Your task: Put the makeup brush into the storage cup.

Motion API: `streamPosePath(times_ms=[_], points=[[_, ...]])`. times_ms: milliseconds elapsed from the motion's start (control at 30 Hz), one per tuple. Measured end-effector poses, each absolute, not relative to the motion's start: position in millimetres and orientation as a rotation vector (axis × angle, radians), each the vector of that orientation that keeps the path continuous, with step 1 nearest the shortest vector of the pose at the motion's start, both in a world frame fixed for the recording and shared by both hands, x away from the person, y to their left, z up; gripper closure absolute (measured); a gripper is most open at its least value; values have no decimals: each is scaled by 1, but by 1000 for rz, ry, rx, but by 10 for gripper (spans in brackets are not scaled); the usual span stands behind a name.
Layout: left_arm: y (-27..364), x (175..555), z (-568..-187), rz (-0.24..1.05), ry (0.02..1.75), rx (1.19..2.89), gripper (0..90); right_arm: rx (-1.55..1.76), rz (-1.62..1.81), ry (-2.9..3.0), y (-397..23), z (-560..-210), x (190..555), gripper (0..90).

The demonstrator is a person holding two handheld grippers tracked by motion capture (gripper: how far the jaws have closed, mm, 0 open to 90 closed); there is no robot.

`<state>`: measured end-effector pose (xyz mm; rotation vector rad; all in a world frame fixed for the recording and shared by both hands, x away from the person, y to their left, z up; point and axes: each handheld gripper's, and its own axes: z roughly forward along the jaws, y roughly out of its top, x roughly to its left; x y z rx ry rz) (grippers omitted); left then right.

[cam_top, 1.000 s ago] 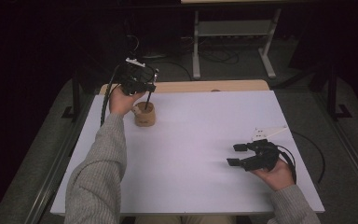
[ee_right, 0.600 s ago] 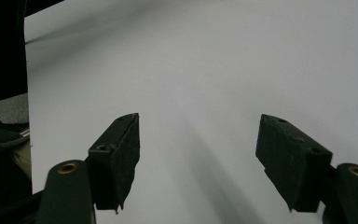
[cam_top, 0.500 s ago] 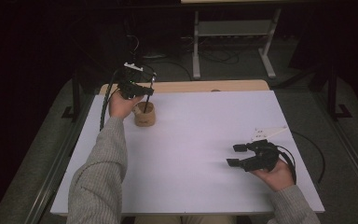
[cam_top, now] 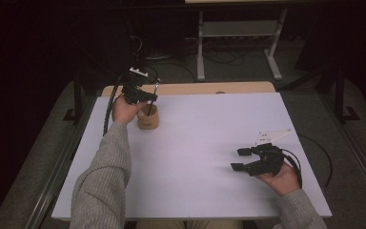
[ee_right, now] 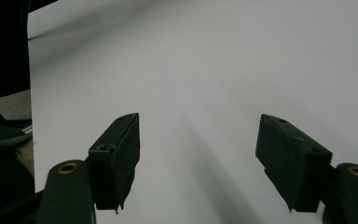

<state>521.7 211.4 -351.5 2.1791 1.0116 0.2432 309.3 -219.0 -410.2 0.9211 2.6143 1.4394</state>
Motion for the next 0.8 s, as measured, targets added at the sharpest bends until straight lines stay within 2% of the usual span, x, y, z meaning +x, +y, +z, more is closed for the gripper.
streamPosePath(times_ms=[367, 467, 800], points=[[211, 521, -353, 231, 1016, 2194, 830, 912, 1449, 2612, -219, -410, 310, 293], [212, 520, -353, 216, 1026, 2200, 766, 922, 1452, 2614, -218, -410, 309, 294], [214, 516, -351, 221, 1021, 2209, 708, 921, 1453, 2609, -218, -410, 309, 292]])
